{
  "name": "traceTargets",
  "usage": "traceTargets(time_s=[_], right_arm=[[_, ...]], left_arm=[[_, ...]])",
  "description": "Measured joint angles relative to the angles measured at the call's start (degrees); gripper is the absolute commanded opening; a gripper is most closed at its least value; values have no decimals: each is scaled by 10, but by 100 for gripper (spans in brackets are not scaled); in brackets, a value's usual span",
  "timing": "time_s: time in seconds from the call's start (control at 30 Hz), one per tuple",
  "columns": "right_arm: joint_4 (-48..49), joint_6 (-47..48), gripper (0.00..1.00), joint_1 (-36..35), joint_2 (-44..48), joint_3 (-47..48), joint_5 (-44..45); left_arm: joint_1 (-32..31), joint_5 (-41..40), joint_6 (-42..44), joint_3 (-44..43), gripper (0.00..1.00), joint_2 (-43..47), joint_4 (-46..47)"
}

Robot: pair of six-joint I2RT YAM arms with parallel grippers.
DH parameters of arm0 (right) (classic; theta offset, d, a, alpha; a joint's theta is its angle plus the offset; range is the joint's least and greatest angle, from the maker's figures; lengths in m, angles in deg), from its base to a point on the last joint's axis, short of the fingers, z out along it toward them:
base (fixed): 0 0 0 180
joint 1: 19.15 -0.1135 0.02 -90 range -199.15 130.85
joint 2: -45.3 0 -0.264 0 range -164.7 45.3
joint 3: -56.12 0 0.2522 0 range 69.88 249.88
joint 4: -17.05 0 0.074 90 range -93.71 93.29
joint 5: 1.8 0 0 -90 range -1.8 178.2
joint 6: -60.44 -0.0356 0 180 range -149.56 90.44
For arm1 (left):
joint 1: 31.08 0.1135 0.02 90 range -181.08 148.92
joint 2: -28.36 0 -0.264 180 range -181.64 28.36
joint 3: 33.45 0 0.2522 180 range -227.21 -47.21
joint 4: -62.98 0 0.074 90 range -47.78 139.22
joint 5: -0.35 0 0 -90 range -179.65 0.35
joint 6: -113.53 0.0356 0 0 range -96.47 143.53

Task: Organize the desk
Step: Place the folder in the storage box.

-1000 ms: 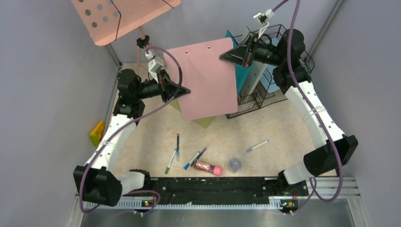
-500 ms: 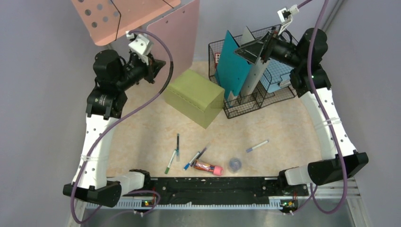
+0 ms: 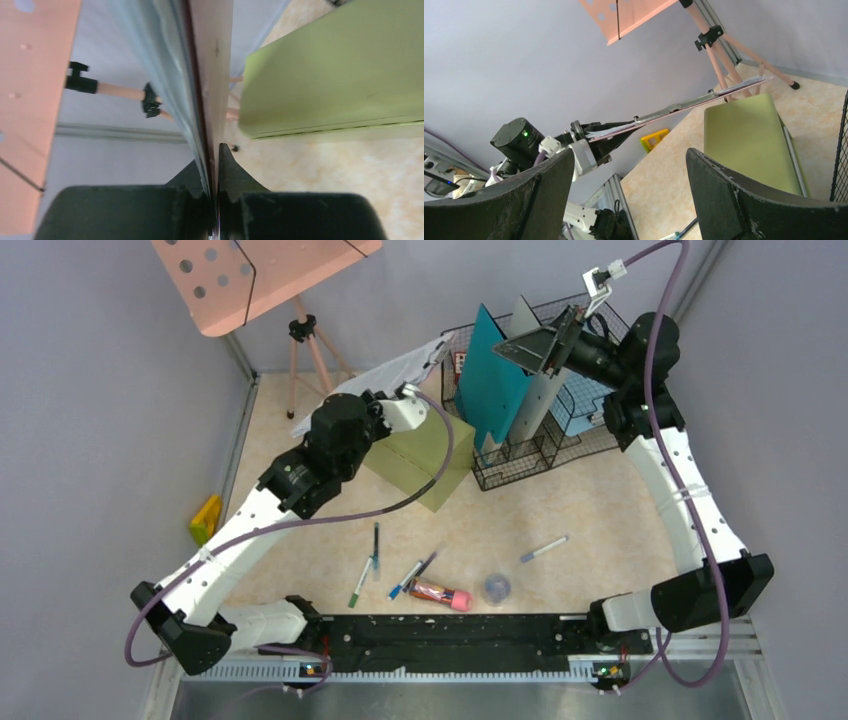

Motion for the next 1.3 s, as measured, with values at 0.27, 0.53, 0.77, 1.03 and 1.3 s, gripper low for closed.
traceTargets(time_s=[0.27, 0.53, 0.77, 1.03, 1.3], right_arm=[[53, -59, 81, -1, -5, -92, 7], [63, -78, 82, -26, -52, -115, 12], [65, -73, 82, -51, -79, -117, 20], [76, -73, 81, -73, -115, -129, 23], [93, -83, 73, -83, -127, -129, 19]], left_arm=[[-47, -143, 172, 92, 0, -3, 162], [-91, -207, 377, 250, 0, -27, 459], [-102, -210, 474, 298, 0, -46, 586], [-108, -209, 538, 334, 0, -47, 696], [-120, -206, 558, 349, 0, -64, 734]])
